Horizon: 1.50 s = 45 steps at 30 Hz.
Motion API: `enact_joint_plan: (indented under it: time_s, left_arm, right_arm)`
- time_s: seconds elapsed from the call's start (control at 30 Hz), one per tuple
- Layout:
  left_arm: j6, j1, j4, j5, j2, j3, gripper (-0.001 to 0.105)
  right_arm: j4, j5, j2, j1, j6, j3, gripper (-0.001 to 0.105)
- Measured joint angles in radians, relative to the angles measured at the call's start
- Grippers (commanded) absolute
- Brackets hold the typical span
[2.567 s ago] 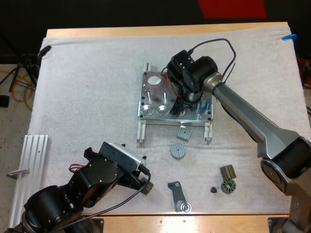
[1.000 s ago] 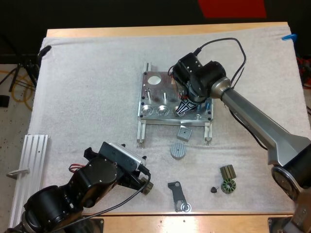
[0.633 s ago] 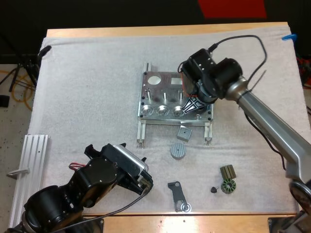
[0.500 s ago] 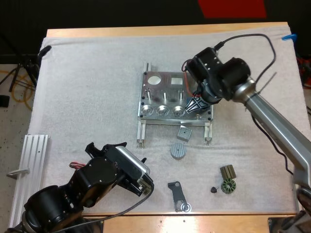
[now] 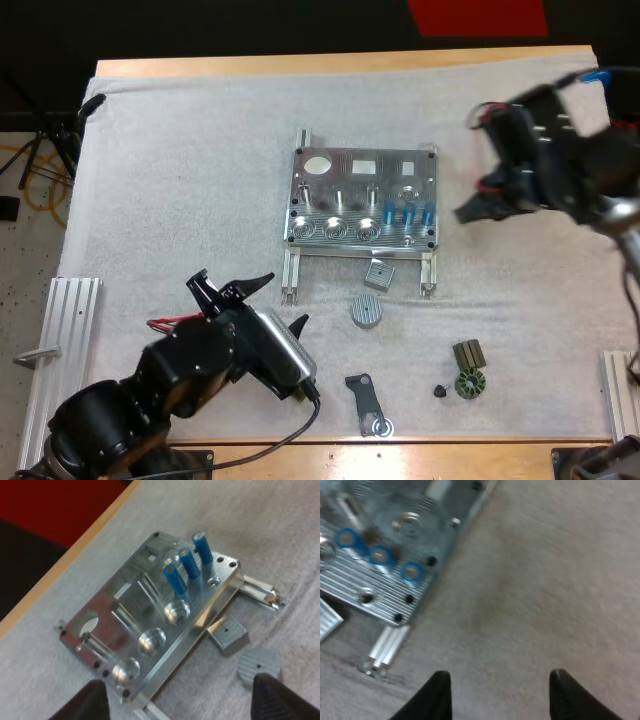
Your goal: Load cells from right to left
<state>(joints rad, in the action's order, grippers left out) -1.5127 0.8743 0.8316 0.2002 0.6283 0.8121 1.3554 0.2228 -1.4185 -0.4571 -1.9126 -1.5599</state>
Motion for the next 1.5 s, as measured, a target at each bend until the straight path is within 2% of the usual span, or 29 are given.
enact_joint_plan:
  time_s: [0.17,0.33,0.47,0.53,0.63,0.93,1.2,1.4,1.5]
  left_arm:
    - [0.068,-0.155,-0.032,-0.167,0.000,0.000,0.059]
    - [0.140,-0.372,-0.034,-0.363,0.000,0.000,0.059]
    - [0.160,-0.539,-0.034,-0.442,0.000,0.000,0.059]
    - [0.162,-0.618,-0.034,-0.450,0.000,0.000,0.059]
    - [0.162,-0.687,-0.034,-0.453,-0.009,0.000,0.059]
    - [0.145,-0.813,-0.034,-0.429,-0.146,0.000,0.059]
    - [0.048,-0.841,-0.024,-0.416,-0.344,0.002,0.059]
    - [0.046,-0.841,-0.022,-0.283,-0.497,0.002,0.059]
    - [0.045,-0.841,-0.006,-0.271,-0.566,0.004,0.059]
  right_arm:
    - [-0.005,0.000,0.156,0.080,0.002,0.106,0.044]
    - [-0.036,-0.005,0.341,0.112,0.002,0.229,0.044]
    - [-0.080,-0.009,0.457,0.112,0.002,0.316,0.044]
    - [-0.114,-0.009,0.532,0.112,0.002,0.363,0.044]
    - [-0.148,0.004,0.612,0.112,0.002,0.415,0.044]
    - [-0.244,0.022,0.899,0.112,0.002,0.570,0.044]
    - [-0.252,0.008,1.137,0.112,0.005,0.667,0.044]
    - [-0.253,0.005,1.253,0.112,0.028,0.715,0.044]
    - [-0.253,-0.011,1.290,0.112,0.040,0.745,0.044]
